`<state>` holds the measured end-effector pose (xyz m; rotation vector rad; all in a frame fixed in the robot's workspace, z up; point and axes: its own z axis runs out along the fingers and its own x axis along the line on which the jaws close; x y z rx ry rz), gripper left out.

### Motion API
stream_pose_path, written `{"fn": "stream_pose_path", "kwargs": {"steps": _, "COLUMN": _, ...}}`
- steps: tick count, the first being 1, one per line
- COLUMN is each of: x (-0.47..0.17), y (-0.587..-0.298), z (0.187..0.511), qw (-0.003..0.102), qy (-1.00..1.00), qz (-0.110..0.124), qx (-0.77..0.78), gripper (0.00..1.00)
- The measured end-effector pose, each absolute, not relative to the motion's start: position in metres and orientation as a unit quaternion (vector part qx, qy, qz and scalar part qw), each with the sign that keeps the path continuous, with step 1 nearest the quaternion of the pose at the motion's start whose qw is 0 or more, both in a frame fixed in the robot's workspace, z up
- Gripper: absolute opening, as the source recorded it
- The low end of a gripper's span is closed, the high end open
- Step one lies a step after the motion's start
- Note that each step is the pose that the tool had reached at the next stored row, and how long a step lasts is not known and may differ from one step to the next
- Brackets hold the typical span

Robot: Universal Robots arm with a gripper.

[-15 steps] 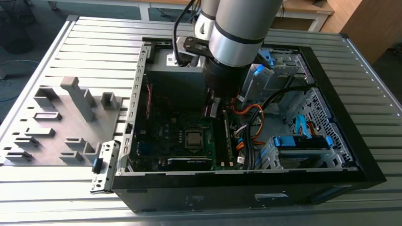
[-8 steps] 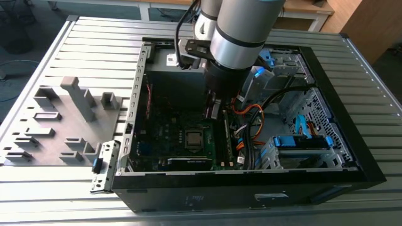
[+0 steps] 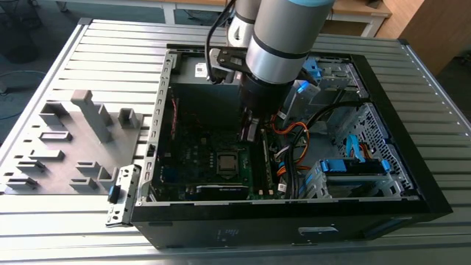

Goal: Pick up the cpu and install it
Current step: 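Install the first cpu locking lever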

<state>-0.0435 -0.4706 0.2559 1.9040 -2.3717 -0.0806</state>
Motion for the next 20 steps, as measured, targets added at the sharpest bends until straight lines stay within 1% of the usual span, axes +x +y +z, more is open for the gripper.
{"fn": "stream_pose_path", "kwargs": {"steps": 5, "x": -0.043, "y": -0.47, "z": 0.247, "qw": 0.05, "qy": -0.779, "qz": -0.026, "qx": 0.625, "gripper": 0.11}}
{"fn": "stream_pose_path", "kwargs": {"steps": 20, "x": -0.043, "y": -0.467, "z": 0.239, "qw": 0.05, "qy": -0.779, "qz": -0.026, "qx": 0.625, "gripper": 0.11}}
